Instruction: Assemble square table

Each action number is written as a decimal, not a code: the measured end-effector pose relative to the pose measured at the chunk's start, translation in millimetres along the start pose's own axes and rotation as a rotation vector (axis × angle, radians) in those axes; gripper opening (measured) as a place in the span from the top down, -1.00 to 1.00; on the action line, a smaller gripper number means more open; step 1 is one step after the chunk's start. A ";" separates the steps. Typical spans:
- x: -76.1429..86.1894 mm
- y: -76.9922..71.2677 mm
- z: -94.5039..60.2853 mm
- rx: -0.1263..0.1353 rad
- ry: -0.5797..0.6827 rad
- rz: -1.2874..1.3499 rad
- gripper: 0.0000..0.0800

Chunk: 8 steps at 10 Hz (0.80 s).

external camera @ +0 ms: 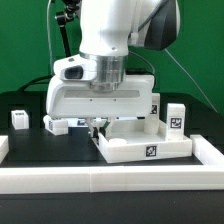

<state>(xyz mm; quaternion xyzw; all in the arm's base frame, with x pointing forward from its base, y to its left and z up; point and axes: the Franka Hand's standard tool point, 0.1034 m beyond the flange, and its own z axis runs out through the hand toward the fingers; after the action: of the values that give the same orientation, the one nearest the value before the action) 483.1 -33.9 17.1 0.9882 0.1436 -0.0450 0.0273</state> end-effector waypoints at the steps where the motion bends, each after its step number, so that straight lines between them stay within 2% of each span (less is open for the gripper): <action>1: -0.7 1.8 0.1 -0.004 -0.003 -0.062 0.83; 3: 0.7 3.1 -1.2 -0.018 -0.010 -0.157 0.83; 4: 7.8 0.4 -5.9 -0.030 -0.003 -0.203 0.84; 8: 31.6 4.3 -12.8 -0.039 -0.014 -0.243 0.84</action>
Offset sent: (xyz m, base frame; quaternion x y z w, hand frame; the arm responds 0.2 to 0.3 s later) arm 0.0199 0.0233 0.0150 -0.0141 0.0104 -0.1656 0.9860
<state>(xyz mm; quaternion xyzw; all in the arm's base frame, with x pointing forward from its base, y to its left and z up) 515.6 -28.3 27.0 0.9625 0.2631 -0.0519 0.0417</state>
